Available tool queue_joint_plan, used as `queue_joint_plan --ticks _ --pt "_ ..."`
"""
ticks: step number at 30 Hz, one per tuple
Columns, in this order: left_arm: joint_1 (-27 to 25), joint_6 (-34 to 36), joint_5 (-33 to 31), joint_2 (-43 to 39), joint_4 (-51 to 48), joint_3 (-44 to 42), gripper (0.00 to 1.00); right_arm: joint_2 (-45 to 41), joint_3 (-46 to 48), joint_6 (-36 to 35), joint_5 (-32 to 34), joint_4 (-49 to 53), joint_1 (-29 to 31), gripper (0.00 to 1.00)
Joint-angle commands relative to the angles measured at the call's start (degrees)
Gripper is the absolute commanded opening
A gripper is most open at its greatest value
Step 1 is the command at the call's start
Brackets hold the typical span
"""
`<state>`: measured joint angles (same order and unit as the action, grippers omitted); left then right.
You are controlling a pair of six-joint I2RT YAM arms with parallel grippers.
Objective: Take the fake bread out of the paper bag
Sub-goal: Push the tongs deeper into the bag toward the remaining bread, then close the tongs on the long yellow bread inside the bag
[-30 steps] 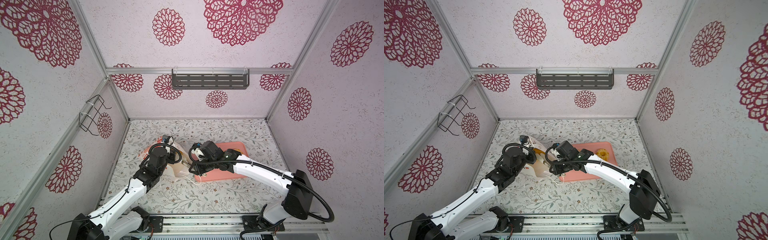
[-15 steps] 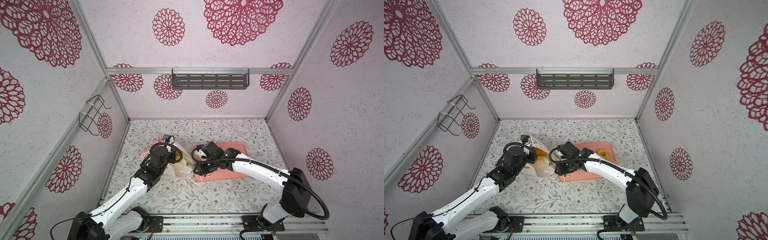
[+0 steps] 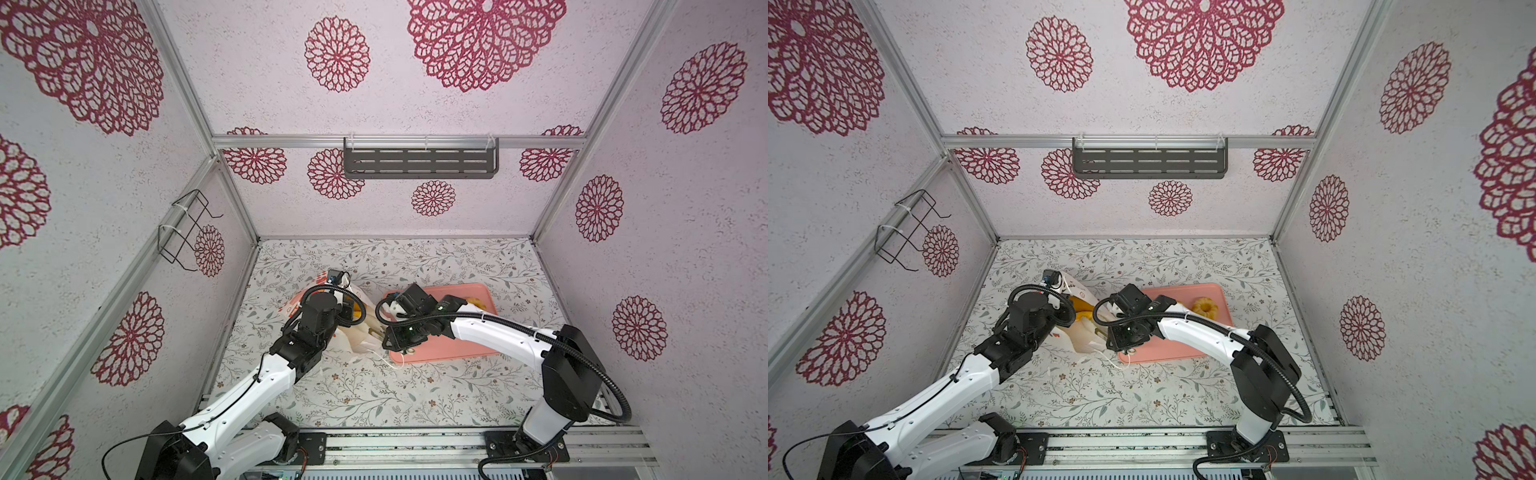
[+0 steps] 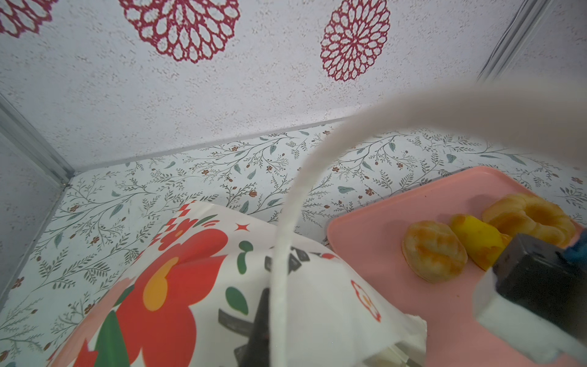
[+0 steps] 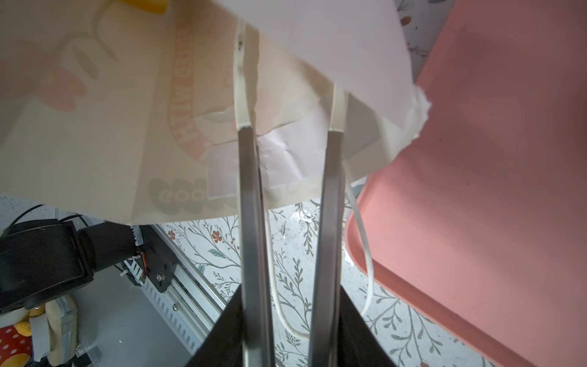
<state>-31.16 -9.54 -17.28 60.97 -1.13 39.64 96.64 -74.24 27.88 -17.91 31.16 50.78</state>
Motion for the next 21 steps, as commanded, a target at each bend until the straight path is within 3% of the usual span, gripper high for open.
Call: queue_joint_plan --ticks 1,15,21 --pt "-0.70 -0.30 1.93 0.91 1.13 1.73 0.00 0.84 -4.06 -2.34 -0.99 -0.65 -0.51 0.40" --pt "-1.03 0.05 2.25 2.05 1.83 1.68 0.00 9.37 -14.63 -6.95 2.23 5.95 -0.54 0.42" --pt "-1.25 -0.28 1.95 2.31 2.51 1.44 0.00 9.71 -15.41 -6.96 1.92 5.59 -0.37 0.34"
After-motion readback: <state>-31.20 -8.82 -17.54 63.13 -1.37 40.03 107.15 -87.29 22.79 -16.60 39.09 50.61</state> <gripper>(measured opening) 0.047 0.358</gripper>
